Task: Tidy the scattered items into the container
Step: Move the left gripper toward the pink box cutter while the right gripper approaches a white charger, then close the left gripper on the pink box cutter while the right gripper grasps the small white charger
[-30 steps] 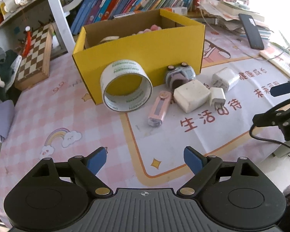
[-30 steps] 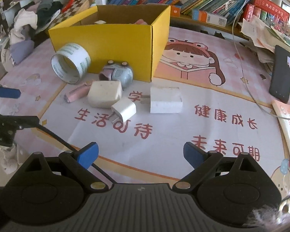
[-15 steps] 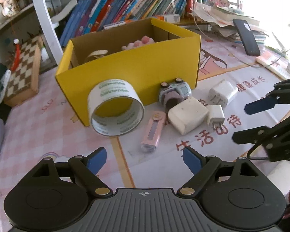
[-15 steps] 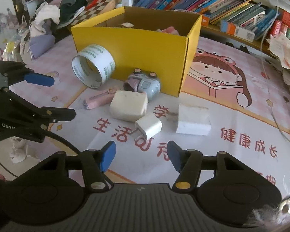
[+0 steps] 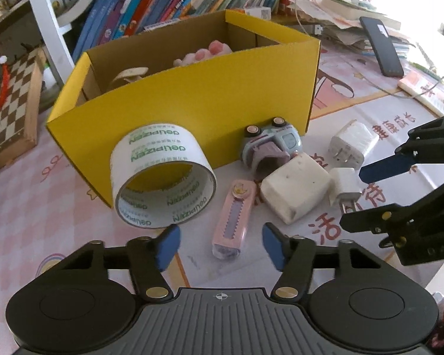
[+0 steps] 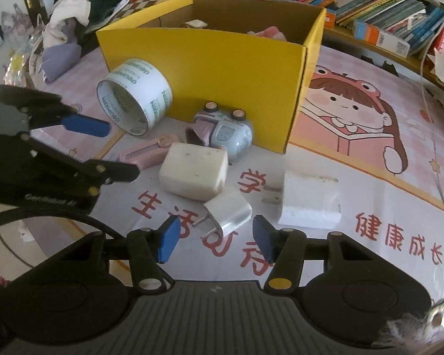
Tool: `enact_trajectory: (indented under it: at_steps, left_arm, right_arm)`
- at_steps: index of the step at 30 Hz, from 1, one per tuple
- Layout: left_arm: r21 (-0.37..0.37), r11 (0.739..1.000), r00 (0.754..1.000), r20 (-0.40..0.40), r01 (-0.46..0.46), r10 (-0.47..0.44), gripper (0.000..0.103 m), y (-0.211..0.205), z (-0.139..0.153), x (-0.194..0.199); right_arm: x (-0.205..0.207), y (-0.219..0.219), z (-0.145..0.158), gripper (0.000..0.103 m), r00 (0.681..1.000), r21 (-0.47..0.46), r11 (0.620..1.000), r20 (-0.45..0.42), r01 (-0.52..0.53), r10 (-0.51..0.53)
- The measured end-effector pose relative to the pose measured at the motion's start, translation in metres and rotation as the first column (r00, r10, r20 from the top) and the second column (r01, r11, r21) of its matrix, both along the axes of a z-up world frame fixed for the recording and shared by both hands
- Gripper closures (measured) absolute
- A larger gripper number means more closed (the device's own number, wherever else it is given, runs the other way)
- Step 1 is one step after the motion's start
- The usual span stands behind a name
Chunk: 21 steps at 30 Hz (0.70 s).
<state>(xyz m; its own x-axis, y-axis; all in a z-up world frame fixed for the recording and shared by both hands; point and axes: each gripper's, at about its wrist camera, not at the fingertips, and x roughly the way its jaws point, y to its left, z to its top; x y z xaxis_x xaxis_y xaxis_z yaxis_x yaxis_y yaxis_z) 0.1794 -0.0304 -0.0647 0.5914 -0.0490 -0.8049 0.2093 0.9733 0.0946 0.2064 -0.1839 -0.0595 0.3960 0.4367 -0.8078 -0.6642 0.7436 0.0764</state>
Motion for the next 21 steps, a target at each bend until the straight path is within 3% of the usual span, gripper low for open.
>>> enact_trajectory:
  at_steps: [4,13,16,21]
  left_arm:
    - [-0.005,1.000,1.000,-0.023,0.011,-0.011,0.056,-0.002,-0.006,0.004]
    - [-0.031,0.999,0.999,-0.049,0.015,-0.016,0.057,-0.001,-0.011,0.010]
    - [-0.055,0.998,0.998,-0.059,0.017,-0.020,0.065,0.001,-0.010,0.011]
    - [-0.064,0.998,0.998,-0.065,0.020,-0.024,0.080,0.001,-0.008,0.007]
  right_arm:
    - [0.003,0.002,-0.001,0.051,1.000,0.003,1.000,-0.009,-0.011,0.011]
    - [0.010,0.004,-0.009,0.053,0.999,0.004,1.000,-0.041,-0.003,0.003]
    - [0.011,0.006,-0.011,0.054,0.999,0.002,1.000,-0.035,-0.005,0.005]
    - [0.014,0.002,-0.009,0.074,0.999,0.004,0.999,-0.038,0.039,-0.039]
